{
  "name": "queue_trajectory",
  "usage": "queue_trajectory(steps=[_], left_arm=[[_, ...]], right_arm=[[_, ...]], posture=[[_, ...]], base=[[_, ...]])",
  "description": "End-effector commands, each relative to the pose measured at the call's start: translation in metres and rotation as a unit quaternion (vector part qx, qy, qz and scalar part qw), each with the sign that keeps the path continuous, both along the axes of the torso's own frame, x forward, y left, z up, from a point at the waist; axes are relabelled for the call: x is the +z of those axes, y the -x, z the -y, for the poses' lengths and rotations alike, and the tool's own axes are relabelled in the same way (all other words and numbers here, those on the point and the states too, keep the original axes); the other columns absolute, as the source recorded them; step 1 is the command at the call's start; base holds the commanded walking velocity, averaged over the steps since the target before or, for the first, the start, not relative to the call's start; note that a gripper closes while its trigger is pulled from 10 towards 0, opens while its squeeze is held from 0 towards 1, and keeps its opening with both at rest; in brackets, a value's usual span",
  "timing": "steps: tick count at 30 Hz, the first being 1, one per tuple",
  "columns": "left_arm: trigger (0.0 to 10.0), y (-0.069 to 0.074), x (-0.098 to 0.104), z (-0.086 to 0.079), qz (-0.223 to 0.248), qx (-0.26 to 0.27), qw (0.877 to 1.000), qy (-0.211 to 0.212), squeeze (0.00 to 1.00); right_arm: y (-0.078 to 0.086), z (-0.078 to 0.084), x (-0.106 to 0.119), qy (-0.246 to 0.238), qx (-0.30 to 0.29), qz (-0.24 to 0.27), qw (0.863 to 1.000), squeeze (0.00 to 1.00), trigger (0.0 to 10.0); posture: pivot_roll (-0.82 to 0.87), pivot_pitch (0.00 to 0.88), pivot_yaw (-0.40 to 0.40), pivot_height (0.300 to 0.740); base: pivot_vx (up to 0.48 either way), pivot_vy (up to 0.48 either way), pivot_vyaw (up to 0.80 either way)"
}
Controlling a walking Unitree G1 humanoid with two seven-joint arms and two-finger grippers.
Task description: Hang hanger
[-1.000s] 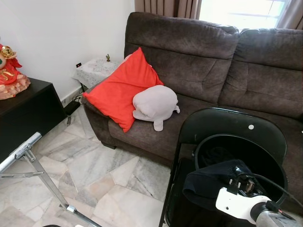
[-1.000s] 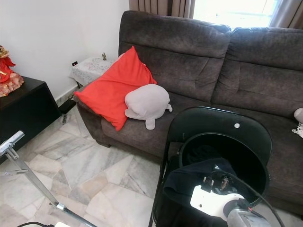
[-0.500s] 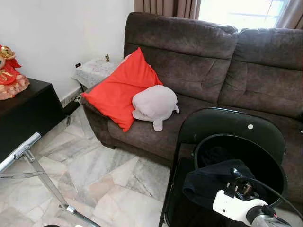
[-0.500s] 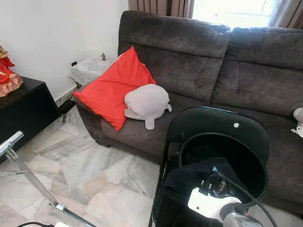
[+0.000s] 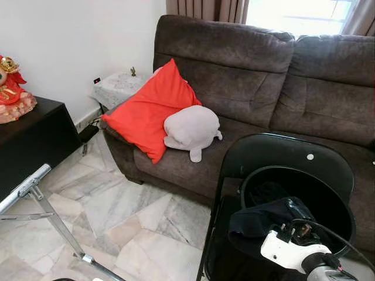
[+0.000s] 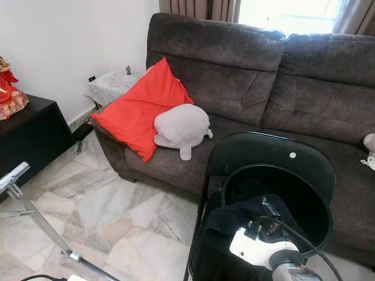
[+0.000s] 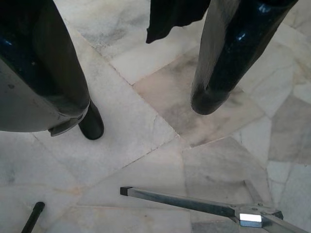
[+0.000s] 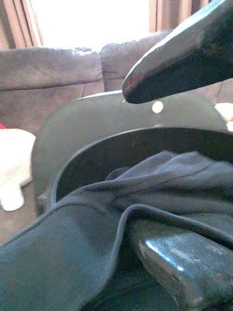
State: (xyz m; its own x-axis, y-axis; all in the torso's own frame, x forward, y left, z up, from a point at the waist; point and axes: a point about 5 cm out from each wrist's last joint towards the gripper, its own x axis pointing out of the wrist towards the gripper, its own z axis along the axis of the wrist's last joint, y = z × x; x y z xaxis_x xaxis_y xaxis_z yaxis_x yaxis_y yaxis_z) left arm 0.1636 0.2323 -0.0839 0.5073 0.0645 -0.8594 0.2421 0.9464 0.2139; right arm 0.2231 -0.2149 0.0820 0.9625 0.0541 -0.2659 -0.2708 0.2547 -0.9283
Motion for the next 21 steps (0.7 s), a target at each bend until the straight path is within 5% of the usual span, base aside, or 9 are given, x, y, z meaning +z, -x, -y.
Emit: queue_trajectory(steps=[1,7,16,21], left_arm=[[10.0,0.004,-0.001,-0.004,-0.009,-0.005,1.000,-0.008,0.00],[10.0,0.004,-0.001,-0.004,-0.009,-0.005,1.000,-0.007,0.00],[10.0,0.003,0.000,-0.004,-0.008,-0.006,1.000,-0.009,0.00],[10.0,0.003,0.000,-0.004,-0.008,-0.007,1.000,-0.008,0.00]], right_arm=[[0.003,-0.001,-0.009,-0.011,0.002,-0.030,0.999,0.00,10.0],[0.007,0.001,-0.019,-0.006,-0.002,-0.058,0.998,0.00,10.0],[-0.007,-0.001,0.004,-0.033,-0.006,0.052,0.998,0.00,10.0],[-0.005,-0.004,-0.008,-0.052,-0.007,0.016,0.998,0.00,10.0]], posture=[[-0.05,0.000,0.041,0.740],[-0.05,0.000,0.041,0.740],[-0.05,0.000,0.042,0.740],[-0.05,0.000,0.046,0.740]], base=[[0.000,0.000,0.00],[0.000,0.000,0.00],[0.000,0.000,0.00],[0.000,0.000,0.00]])
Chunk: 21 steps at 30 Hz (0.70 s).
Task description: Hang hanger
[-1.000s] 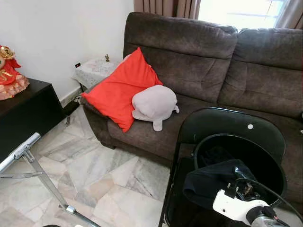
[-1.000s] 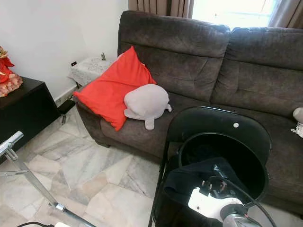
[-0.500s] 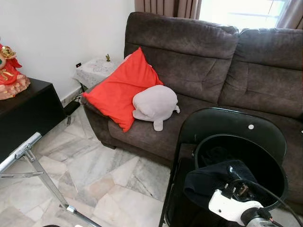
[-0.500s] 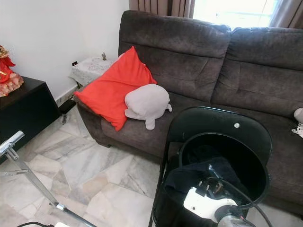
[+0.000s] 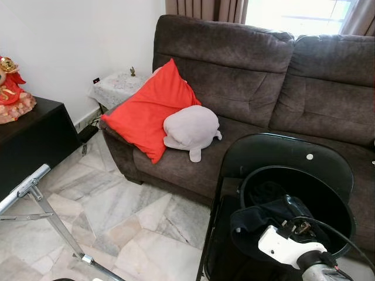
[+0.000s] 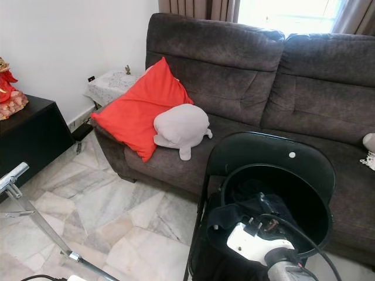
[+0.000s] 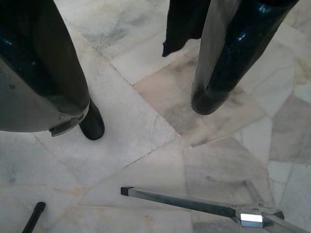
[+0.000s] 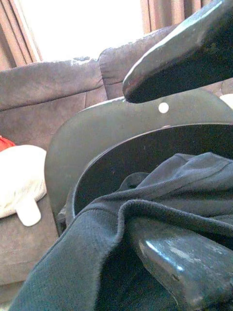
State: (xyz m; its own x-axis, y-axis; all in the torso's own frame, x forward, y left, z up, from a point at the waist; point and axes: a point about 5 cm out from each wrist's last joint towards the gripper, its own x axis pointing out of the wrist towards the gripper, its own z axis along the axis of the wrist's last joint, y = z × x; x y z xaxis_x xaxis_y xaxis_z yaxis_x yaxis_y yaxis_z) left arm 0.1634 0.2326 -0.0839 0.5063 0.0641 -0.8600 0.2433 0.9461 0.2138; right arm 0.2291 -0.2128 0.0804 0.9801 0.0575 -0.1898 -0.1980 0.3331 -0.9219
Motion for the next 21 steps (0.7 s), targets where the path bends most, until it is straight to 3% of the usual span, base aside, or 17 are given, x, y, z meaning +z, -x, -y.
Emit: queue_trajectory(steps=[1,10,16,17,18,19,20,21], left_arm=[[10.0,0.003,0.000,-0.004,-0.008,-0.007,1.000,-0.008,0.00],[10.0,0.003,0.000,-0.005,-0.009,-0.010,1.000,-0.010,0.00],[10.0,0.002,0.000,-0.005,-0.008,-0.013,1.000,-0.011,0.00],[10.0,0.002,0.001,-0.006,-0.008,-0.013,1.000,-0.011,0.00],[10.0,0.002,0.001,-0.006,-0.008,-0.013,1.000,-0.011,0.00],[10.0,0.002,0.001,-0.006,-0.008,-0.013,1.000,-0.011,0.00],[10.0,0.002,0.001,-0.006,-0.008,-0.014,1.000,-0.012,0.00],[10.0,0.002,0.001,-0.006,-0.009,-0.016,1.000,-0.012,0.00]], right_arm=[[0.002,-0.003,-0.010,-0.020,0.001,-0.031,0.999,0.00,10.0],[-0.001,-0.006,-0.023,-0.032,0.000,-0.047,0.998,0.00,10.0],[-0.011,-0.013,-0.013,-0.059,0.004,0.006,0.998,0.00,9.9],[-0.012,-0.014,-0.011,-0.055,0.009,0.015,0.998,0.00,4.5],[-0.013,-0.015,-0.009,-0.053,0.013,0.020,0.998,0.00,4.5],[-0.013,-0.016,-0.008,-0.054,0.015,0.024,0.998,0.00,1.0],[-0.014,-0.017,-0.007,-0.054,0.016,0.029,0.998,0.00,1.3],[-0.015,-0.017,-0.010,-0.047,0.013,0.026,0.998,0.00,4.1]], posture=[[-0.05,0.000,0.046,0.740],[-0.05,0.000,0.051,0.740],[-0.04,0.000,0.057,0.740],[-0.04,0.000,0.057,0.740],[-0.05,0.000,0.058,0.740],[-0.05,0.000,0.058,0.740],[-0.05,0.000,0.059,0.740],[-0.05,0.000,0.059,0.740]], base=[[0.000,0.000,0.00],[0.000,0.000,0.00],[0.000,0.000,0.00],[0.000,0.000,0.00],[0.000,0.000,0.00],[0.000,0.000,0.00],[0.000,0.000,0.00],[0.000,0.000,0.00]])
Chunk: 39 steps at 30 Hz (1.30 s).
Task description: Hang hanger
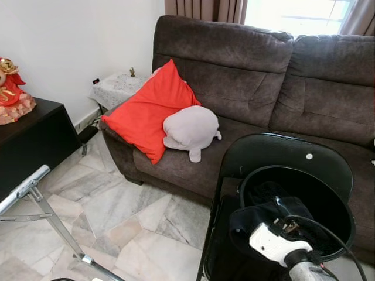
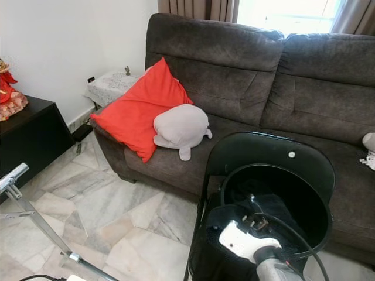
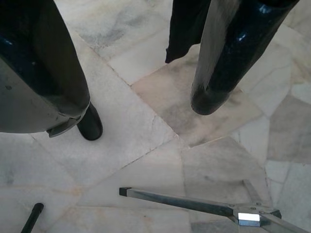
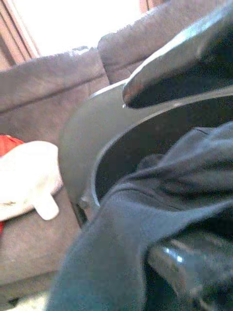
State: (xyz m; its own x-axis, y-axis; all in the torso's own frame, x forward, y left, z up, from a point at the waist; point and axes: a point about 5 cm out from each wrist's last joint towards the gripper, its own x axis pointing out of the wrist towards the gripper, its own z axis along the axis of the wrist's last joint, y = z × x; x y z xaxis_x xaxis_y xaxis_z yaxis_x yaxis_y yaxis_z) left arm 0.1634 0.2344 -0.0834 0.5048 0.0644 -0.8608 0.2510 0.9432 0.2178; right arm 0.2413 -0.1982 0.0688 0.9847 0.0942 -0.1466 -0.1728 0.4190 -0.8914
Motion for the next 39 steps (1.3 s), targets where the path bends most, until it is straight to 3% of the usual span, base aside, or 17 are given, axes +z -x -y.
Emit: queue_trajectory(steps=[1,2,8,18,19,20,30,34,39], left_arm=[[10.0,0.002,0.000,-0.004,-0.008,-0.012,1.000,-0.009,0.00],[10.0,0.002,0.000,-0.004,-0.009,-0.013,1.000,-0.009,0.00],[10.0,0.001,0.001,-0.004,-0.009,-0.014,1.000,-0.009,0.00],[10.0,0.001,0.001,-0.005,-0.010,-0.015,1.000,-0.011,0.00],[10.0,0.001,0.001,-0.005,-0.010,-0.016,1.000,-0.011,0.00],[10.0,0.001,0.001,-0.005,-0.010,-0.016,1.000,-0.011,0.00],[10.0,0.002,0.000,-0.005,-0.011,-0.019,1.000,-0.010,0.00],[10.0,0.002,0.000,-0.004,-0.012,-0.020,1.000,-0.010,0.00],[10.0,0.002,0.000,-0.004,-0.011,-0.019,1.000,-0.011,0.00]], right_arm=[[-0.003,-0.002,0.002,0.003,0.002,0.008,1.000,0.00,4.1],[-0.003,-0.002,-0.003,0.010,0.001,0.000,1.000,0.00,10.0],[-0.002,0.000,-0.015,0.020,-0.024,-0.027,0.999,0.00,10.0],[-0.004,-0.004,-0.016,0.000,-0.032,-0.022,0.999,0.00,10.0],[-0.004,-0.004,-0.016,-0.002,-0.034,-0.020,0.999,0.00,1.1],[-0.004,-0.004,-0.016,-0.001,-0.036,-0.019,0.999,0.00,0.0],[0.001,0.000,-0.020,-0.001,-0.073,-0.024,0.997,0.00,0.0],[0.004,-0.003,-0.024,-0.032,-0.091,-0.034,0.995,0.00,0.4],[0.004,-0.002,-0.026,-0.058,-0.104,-0.039,0.992,0.00,0.0]], posture=[[-0.05,0.000,0.059,0.740],[-0.05,0.000,0.059,0.740],[-0.04,0.000,0.064,0.740],[-0.04,0.000,0.067,0.740],[-0.04,0.000,0.067,0.740],[-0.04,0.000,0.067,0.740],[-0.04,0.000,0.066,0.740],[-0.05,0.000,0.067,0.740],[-0.04,0.000,0.066,0.740]], base=[[0.000,0.000,0.00],[0.000,0.000,0.00],[0.000,0.000,0.00],[0.000,0.000,0.00],[0.000,0.000,0.00],[0.000,0.000,0.00],[0.000,0.000,0.00],[0.000,0.000,0.00],[0.000,0.000,0.00]])
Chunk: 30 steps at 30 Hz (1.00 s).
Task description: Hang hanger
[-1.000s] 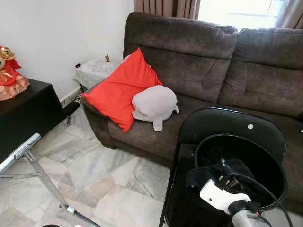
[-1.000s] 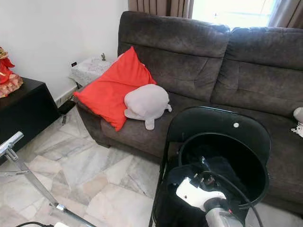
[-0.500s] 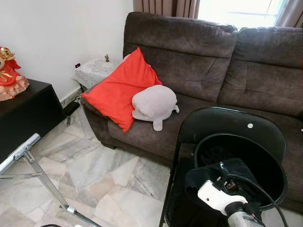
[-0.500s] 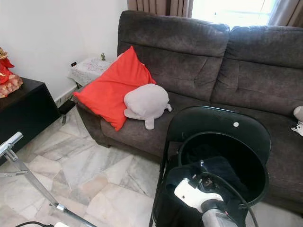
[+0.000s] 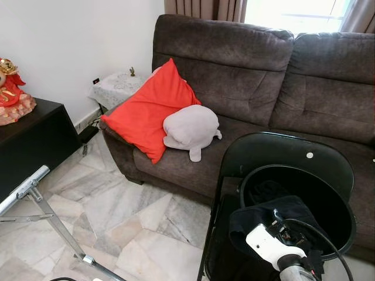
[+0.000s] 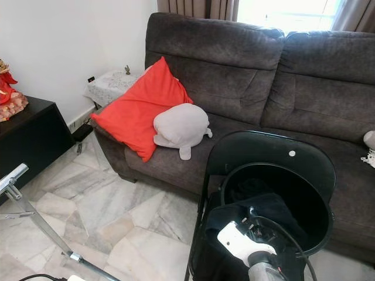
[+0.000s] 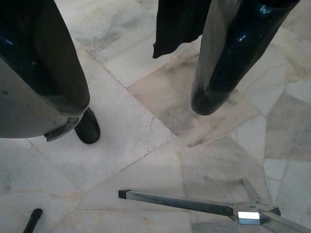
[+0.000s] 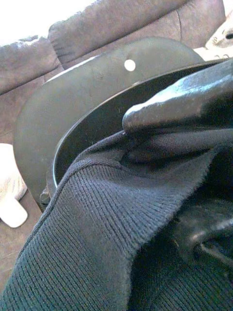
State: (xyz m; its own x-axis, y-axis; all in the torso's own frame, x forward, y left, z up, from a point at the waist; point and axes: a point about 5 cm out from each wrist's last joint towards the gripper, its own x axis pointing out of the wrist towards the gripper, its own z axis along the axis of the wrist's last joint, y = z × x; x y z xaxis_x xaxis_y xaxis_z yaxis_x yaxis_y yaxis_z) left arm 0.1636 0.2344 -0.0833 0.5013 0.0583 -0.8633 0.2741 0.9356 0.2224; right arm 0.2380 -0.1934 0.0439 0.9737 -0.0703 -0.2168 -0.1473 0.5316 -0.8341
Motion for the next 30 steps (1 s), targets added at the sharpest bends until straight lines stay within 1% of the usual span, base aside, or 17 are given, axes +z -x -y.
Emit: queue_trajectory(steps=[1,2,3,4,5,6,7,8,11,16,17,30], left_arm=[[10.0,0.0024,0.0001,-0.0044,-0.008,-0.008,1.000,-0.008,0.00],[10.0,0.0024,0.0001,-0.0044,-0.008,-0.008,1.000,-0.008,0.00],[10.0,0.0024,0.0001,-0.0045,-0.008,-0.008,1.000,-0.008,0.00],[10.0,0.0025,0.0001,-0.0046,-0.008,-0.008,1.000,-0.009,0.00],[10.0,0.0026,0.0001,-0.0047,-0.008,-0.008,1.000,-0.009,0.00],[10.0,0.0026,0.0001,-0.0047,-0.008,-0.009,1.000,-0.009,0.00],[10.0,0.0027,0.0001,-0.0048,-0.008,-0.009,1.000,-0.009,0.00],[10.0,0.0028,0.0001,-0.0049,-0.008,-0.010,1.000,-0.009,0.00],[10.0,0.0033,0.0000,-0.0052,-0.008,-0.011,1.000,-0.009,0.00],[10.0,0.0037,0.0000,-0.0054,-0.008,-0.013,1.000,-0.009,0.00],[10.0,0.0038,0.0000,-0.0054,-0.008,-0.013,1.000,-0.009,0.00],[10.0,0.0028,0.0004,-0.0059,-0.010,-0.013,1.000,-0.008,0.00]], right_arm=[[0.0000,0.0028,-0.0012,-0.009,-0.012,-0.002,1.000,0.00,0.0],[-0.0005,0.0031,-0.0010,-0.008,-0.012,-0.002,1.000,0.00,0.5],[-0.0010,0.0032,-0.0010,-0.009,-0.012,-0.002,1.000,0.00,1.4],[-0.0019,0.0034,-0.0005,-0.010,-0.010,0.000,1.000,0.00,4.0],[-0.0023,0.0032,0.0000,-0.010,-0.009,0.002,1.000,0.00,7.3],[-0.0029,0.0030,0.0005,-0.011,-0.007,0.003,1.000,0.00,10.0],[-0.0033,0.0027,0.0009,-0.012,-0.006,0.004,1.000,0.00,10.0],[-0.0044,0.0004,0.0020,-0.015,0.007,0.007,1.000,0.00,10.0],[-0.0046,-0.0047,0.0025,-0.007,0.026,0.008,1.000,0.00,10.0],[-0.0044,-0.0061,0.0017,-0.009,0.028,0.007,1.000,0.00,10.0],[-0.0044,-0.0063,0.0016,-0.010,0.028,0.007,1.000,0.00,0.0],[-0.0025,-0.0002,-0.0038,0.003,0.012,-0.006,1.000,0.00,0.0]], posture=[[-0.04,0.000,0.066,0.740],[-0.04,0.000,0.066,0.740],[-0.04,0.000,0.068,0.740],[-0.04,0.000,0.069,0.740],[-0.04,0.000,0.069,0.740],[-0.04,0.000,0.070,0.740],[-0.04,0.000,0.069,0.740],[-0.04,0.000,0.069,0.740],[-0.04,0.000,0.070,0.740],[-0.04,0.000,0.071,0.740],[-0.04,0.000,0.071,0.740],[-0.04,0.000,0.075,0.740]], base=[[0.000,0.000,0.00],[0.000,0.000,0.00],[0.000,0.000,0.00],[0.000,0.000,0.00],[0.000,0.000,0.00],[0.000,0.000,0.00],[0.000,0.000,0.00],[0.000,0.000,0.00],[0.000,0.000,0.00],[0.000,0.000,0.00],[0.000,0.000,0.00],[0.000,0.000,0.00]])
